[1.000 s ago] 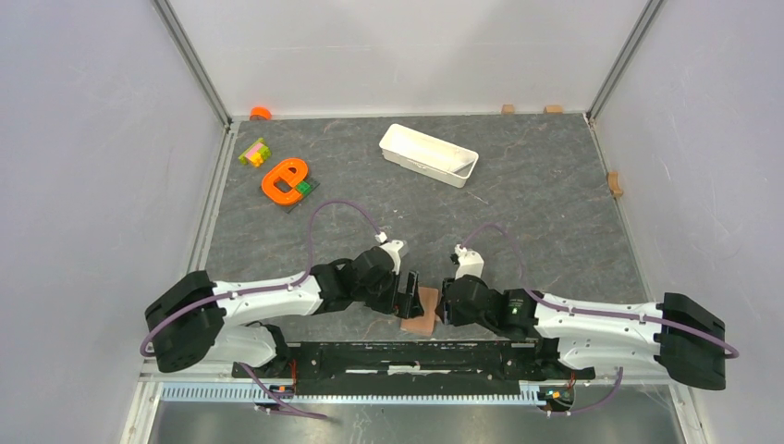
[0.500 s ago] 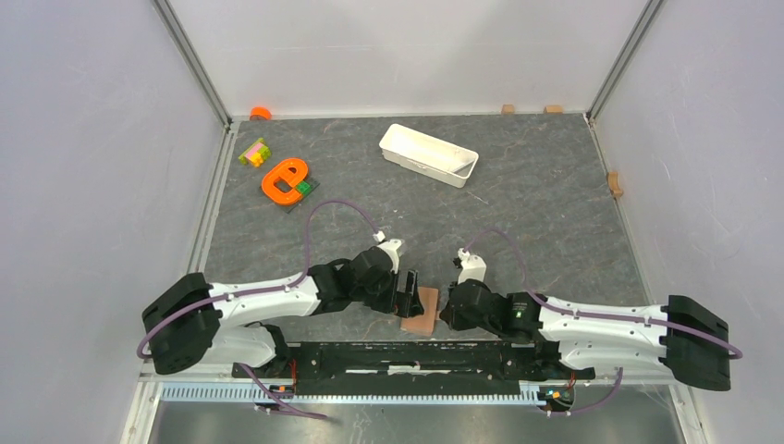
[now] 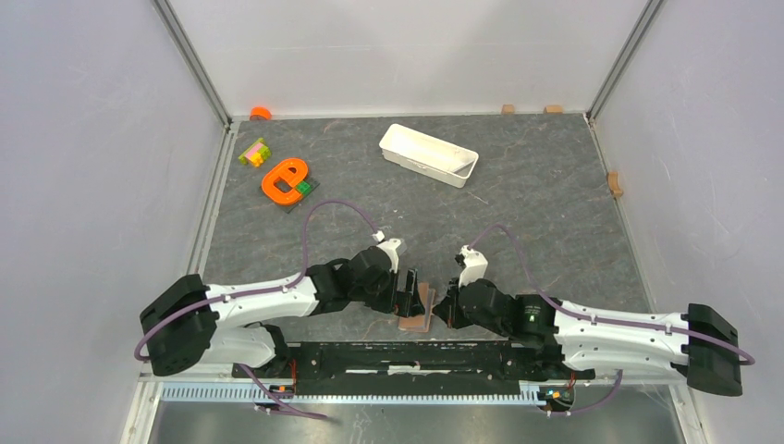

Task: Put the credit cards into the card holder
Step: Open the card holder at the center of the board.

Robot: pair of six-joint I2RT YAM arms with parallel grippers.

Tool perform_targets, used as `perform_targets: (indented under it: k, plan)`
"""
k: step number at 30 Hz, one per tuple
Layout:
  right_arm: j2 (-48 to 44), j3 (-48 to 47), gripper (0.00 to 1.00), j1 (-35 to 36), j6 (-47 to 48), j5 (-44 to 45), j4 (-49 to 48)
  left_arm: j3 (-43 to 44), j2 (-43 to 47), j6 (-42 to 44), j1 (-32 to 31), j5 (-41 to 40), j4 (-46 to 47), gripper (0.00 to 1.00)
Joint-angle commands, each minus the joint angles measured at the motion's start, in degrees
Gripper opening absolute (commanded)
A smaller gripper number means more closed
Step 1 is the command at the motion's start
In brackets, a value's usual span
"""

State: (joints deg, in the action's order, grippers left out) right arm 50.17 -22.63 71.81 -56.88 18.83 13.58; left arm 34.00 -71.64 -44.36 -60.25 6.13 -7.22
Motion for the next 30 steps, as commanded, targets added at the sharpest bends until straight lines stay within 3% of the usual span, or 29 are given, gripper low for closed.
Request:
perform_targets:
  k: [1, 12, 20, 30]
  plan:
    - [-1.8, -2.8, 0.0, 1.2, 2.0, 2.5, -3.1, 1.2, -0.7, -2.0, -0.3, 0.0, 1.2, 1.0]
    - [-1.8, -4.2, 0.0, 2.8, 4.1, 3.5, -4.2, 2.3, -2.4, -1.3, -0.3, -2.0, -0.8, 1.0]
    - [-2.0, -4.4, 0.0, 2.9, 4.2, 4.2, -3.5, 2.6, -2.9, -1.3, -0.3, -3.7, -2.7, 0.92]
    - [-1.3, -4.5, 0.0, 3.0, 4.2, 4.4, -3.0, 1.3, -1.3, -1.1, -0.3, -4.2, -1.8, 0.97]
